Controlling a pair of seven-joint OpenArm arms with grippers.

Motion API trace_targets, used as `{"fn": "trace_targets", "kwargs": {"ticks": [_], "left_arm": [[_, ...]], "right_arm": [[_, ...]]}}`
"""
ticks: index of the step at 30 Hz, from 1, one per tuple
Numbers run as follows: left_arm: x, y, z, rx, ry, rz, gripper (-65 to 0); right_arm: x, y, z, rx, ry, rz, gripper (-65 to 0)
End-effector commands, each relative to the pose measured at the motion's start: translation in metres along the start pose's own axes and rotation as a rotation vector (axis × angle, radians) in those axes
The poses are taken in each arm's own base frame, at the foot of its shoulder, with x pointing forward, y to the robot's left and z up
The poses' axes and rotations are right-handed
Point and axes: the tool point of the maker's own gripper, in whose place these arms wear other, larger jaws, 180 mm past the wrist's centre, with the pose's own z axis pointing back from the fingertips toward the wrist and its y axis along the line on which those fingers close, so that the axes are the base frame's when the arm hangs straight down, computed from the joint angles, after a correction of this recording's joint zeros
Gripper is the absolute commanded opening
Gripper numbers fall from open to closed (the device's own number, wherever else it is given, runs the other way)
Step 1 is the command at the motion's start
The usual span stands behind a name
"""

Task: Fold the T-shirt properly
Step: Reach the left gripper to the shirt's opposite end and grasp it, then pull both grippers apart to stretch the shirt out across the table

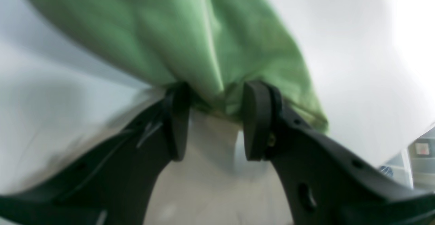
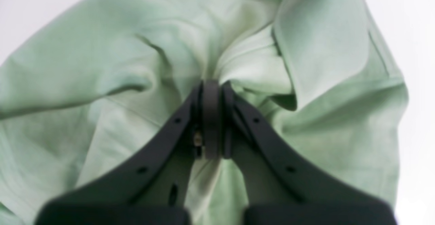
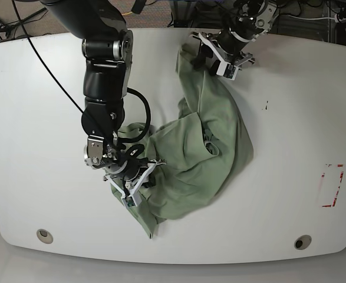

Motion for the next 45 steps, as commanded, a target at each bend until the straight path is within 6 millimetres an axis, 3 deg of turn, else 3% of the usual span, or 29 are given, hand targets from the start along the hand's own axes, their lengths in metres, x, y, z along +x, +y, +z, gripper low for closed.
{"fn": "trace_targets", "kwargs": {"ticks": [1, 7, 11, 17, 21, 22, 28, 32, 36, 37, 45], "left_arm": [[0.002, 0.005, -0.006, -0.001, 0.026, -0.014, -40.8], [0.009, 0.006, -0.016, 0.004, 0.056, -0.015, -44.3], [0.012, 0.013, -0.021, 0.015, 0.054, -0.026, -64.4], [0.019, 0.035, -0.016, 0.070, 0.045, -0.083, -65.0], [0.051, 0.072, 0.001, 0.161, -0.034, -0.092, -65.0], [0.059, 0.084, 0.007, 0.189, -0.053, -0.099, -65.0], [0.095, 0.102, 0.032, 0.161, -0.123, -0.221, -65.0], [0.146, 0.130, 0.055, 0.231, -0.237, -0.287, -65.0], [0.180, 0.143, 0.071, 0.263, -0.310, -0.353, -65.0], [0.196, 0.149, 0.079, 0.285, -0.343, -0.380, -65.0], [0.286, 0.187, 0.113, 0.453, -0.419, -0.452, -65.0]], "right_arm": [[0.034, -0.002, 0.006, -0.004, -0.084, 0.019, -65.0], [0.034, -0.003, 0.013, -0.019, -0.071, 0.034, -65.0], [0.040, -0.002, 0.018, -0.024, -0.093, 0.054, -65.0], [0.047, -0.006, 0.030, -0.048, -0.127, 0.074, -65.0], [0.066, -0.009, 0.046, -0.077, -0.184, 0.111, -65.0], [0.070, -0.017, 0.055, -0.104, -0.183, 0.133, -65.0], [0.103, -0.024, 0.086, -0.166, -0.252, 0.209, -65.0], [0.136, -0.035, 0.102, -0.206, -0.287, 0.254, -65.0], [0.162, -0.042, 0.115, -0.237, -0.311, 0.287, -65.0], [0.174, -0.044, 0.121, -0.246, -0.325, 0.310, -65.0], [0.242, -0.042, 0.140, -0.248, -0.365, 0.401, -65.0]]}}
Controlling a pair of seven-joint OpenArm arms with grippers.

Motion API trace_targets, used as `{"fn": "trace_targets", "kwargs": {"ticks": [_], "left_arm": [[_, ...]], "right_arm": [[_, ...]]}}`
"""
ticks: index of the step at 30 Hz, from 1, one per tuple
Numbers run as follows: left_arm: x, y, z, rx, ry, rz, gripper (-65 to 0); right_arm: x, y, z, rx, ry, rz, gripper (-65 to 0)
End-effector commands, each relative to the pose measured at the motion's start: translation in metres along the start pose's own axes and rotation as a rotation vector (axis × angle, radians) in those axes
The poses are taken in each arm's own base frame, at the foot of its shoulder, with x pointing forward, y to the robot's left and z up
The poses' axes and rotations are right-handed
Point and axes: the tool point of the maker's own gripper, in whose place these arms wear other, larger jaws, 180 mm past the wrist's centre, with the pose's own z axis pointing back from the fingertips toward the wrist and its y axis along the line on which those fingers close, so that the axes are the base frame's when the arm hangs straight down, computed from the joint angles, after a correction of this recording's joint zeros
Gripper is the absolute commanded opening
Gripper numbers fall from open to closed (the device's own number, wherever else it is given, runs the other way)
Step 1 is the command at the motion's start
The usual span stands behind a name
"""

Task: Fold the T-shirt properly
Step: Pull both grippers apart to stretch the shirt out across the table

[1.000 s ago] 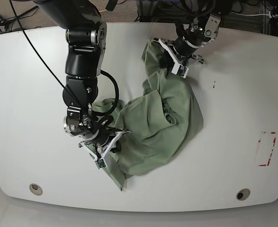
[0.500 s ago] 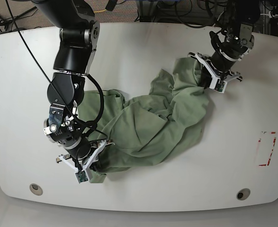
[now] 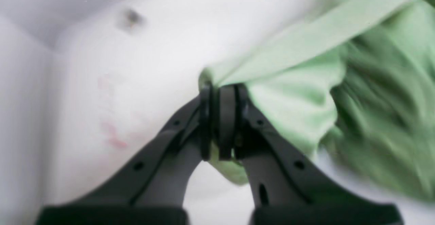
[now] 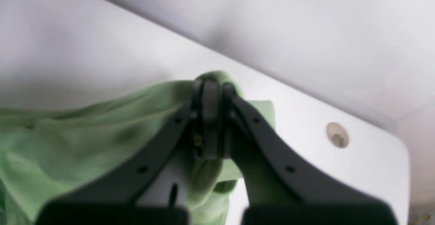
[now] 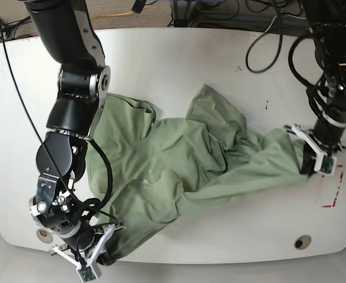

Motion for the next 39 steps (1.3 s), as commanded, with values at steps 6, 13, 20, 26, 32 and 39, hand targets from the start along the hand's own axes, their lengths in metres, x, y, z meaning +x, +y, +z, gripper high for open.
{"fn": "trace_targets", "kwargs": {"ticks": [6, 13, 20, 26, 32, 39], "left_arm": [[0.089, 0.062, 0.000, 0.157, -0.157, -0.030, -65.0], [0.171, 0.109, 0.018, 0.267, -0.286, -0.119, -65.0], [0.240, 0.137, 0.046, 0.355, -0.395, -0.206, -65.0], [0.222, 0.110, 0.026, 0.266, -0.326, -0.288, -65.0], [0.138, 0.070, 0.001, 0.124, -0.137, -0.309, -65.0], [0.022, 0.023, 0.004, -0.018, 0.093, -0.223, -65.0]], "right_arm": [[0.098, -0.035, 0.013, -0.035, -0.148, 0.082, -65.0], [0.171, -0.049, 0.039, -0.091, -0.187, 0.237, -65.0], [0.219, -0.070, 0.074, -0.174, -0.190, 0.334, -65.0], [0.198, -0.083, 0.086, -0.236, -0.146, 0.350, -65.0], [0.098, -0.072, 0.072, -0.218, -0.026, 0.306, -65.0], [-0.061, -0.043, 0.068, -0.146, 0.203, 0.166, -65.0]]}}
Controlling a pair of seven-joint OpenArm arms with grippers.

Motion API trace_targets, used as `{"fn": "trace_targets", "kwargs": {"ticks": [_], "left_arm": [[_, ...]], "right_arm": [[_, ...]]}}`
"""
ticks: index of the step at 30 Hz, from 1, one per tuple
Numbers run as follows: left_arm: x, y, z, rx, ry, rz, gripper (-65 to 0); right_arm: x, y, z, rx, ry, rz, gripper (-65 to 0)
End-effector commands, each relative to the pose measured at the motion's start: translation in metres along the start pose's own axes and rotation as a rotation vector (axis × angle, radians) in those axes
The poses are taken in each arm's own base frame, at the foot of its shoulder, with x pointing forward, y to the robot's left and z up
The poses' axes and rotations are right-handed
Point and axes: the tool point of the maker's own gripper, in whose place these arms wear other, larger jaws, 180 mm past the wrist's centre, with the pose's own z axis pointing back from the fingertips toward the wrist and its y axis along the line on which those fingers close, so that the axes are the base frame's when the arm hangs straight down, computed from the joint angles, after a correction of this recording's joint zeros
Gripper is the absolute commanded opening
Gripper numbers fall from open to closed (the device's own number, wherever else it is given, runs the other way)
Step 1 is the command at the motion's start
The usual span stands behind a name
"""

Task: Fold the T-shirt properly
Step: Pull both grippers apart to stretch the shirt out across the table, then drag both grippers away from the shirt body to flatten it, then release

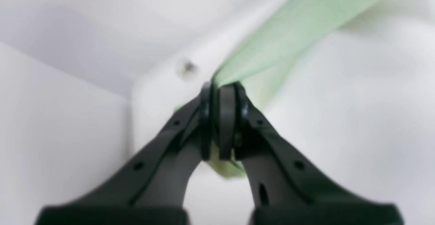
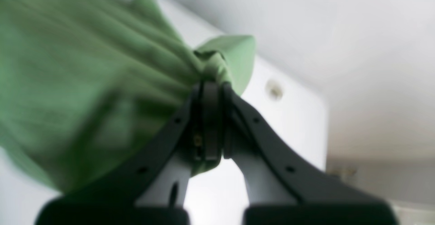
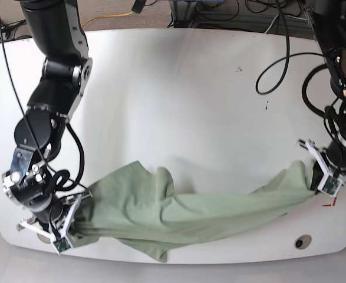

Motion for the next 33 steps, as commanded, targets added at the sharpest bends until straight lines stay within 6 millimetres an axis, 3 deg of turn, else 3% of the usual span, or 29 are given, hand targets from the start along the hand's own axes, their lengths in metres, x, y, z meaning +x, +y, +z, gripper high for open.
{"fn": "trace_targets", "kwargs": {"ticks": [1, 6, 11, 16, 19, 21, 23, 28, 30, 33], "left_arm": [[-0.019, -0.010, 0.006, -0.013, 0.038, 0.004, -65.0], [-0.075, -0.051, 0.019, -0.113, 0.173, 0.025, -65.0], [-0.111, -0.081, 0.036, -0.184, 0.248, 0.042, -65.0], [-0.141, -0.102, 0.055, -0.237, 0.334, 0.055, -65.0], [-0.154, -0.099, 0.065, -0.223, 0.363, 0.071, -65.0], [-0.158, -0.098, 0.069, -0.220, 0.373, 0.075, -64.7], [-0.165, -0.103, 0.074, -0.233, 0.394, 0.077, -58.9], [-0.178, -0.105, 0.081, -0.236, 0.430, 0.095, -28.1], [-0.181, -0.103, 0.082, -0.223, 0.434, 0.119, -22.9], [-0.183, -0.090, 0.087, -0.154, 0.428, 0.170, -20.7]], "right_arm": [[-0.018, 0.013, 0.001, 0.011, -0.007, -0.031, -65.0], [-0.098, 0.044, 0.008, 0.053, 0.123, -0.102, -65.0], [-0.154, 0.065, 0.018, 0.079, 0.232, -0.167, -65.0], [-0.196, 0.076, 0.031, 0.083, 0.319, -0.237, -65.0], [-0.214, 0.080, 0.038, 0.076, 0.352, -0.280, -64.0], [-0.219, 0.084, 0.040, 0.076, 0.359, -0.311, -59.6], [-0.226, 0.084, 0.043, 0.071, 0.382, -0.337, -51.4], [-0.252, 0.077, 0.061, 0.050, 0.436, -0.510, -20.9], [-0.256, 0.074, 0.066, 0.064, 0.429, -0.571, -16.0], [-0.267, 0.076, 0.079, 0.093, 0.425, -0.661, -16.0]]}}
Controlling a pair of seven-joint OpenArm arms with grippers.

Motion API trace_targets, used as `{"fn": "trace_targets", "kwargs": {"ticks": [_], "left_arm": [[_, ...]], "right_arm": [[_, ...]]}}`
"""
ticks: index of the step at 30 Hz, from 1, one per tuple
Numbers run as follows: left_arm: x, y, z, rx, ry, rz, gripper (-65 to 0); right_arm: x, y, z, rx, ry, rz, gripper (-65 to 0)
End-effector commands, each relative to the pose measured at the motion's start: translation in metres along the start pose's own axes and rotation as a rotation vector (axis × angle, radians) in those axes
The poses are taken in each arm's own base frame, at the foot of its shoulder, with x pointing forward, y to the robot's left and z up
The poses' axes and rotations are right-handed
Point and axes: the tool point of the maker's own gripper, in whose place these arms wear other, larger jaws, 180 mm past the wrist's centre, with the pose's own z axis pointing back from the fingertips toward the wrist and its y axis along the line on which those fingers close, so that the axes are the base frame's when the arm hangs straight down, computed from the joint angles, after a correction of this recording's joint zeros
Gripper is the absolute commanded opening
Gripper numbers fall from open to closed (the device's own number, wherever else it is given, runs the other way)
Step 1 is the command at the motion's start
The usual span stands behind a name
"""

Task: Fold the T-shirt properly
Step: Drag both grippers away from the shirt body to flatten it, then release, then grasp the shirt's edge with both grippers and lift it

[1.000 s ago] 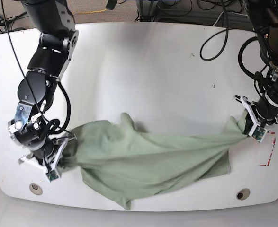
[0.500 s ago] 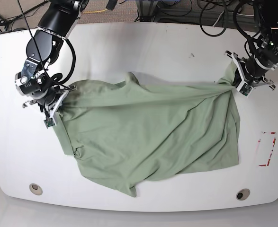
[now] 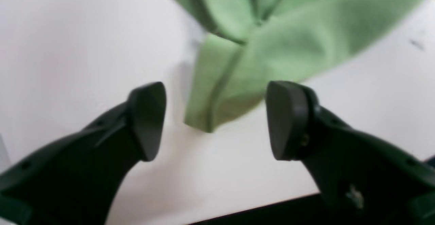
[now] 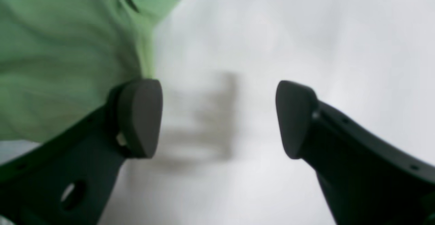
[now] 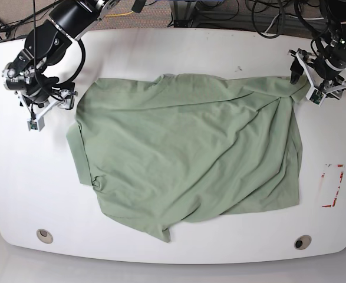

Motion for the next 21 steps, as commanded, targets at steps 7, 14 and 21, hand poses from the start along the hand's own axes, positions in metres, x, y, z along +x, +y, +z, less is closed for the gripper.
{"fn": "trace_targets", "kwargs": {"ticks": [7, 14, 21], "left_arm": [[0.000, 0.030, 0.029, 0.091, -0.098, 0.112, -20.8], [-0.005, 0.040, 0.043, 0.128, -0.172, 0.253, -20.8], [-0.005, 0.048, 0.046, 0.177, -0.239, 0.377, -21.0]], "right_arm": [[-0.016, 0.026, 0.014, 0.216, -0.103, -0.074, -17.0], [-0.047, 0.038, -0.008, 0.291, -0.028, -0.149, -17.0], [-0.055, 0.071, -0.022, 0.382, 0.023, -0.109, -17.0]]}}
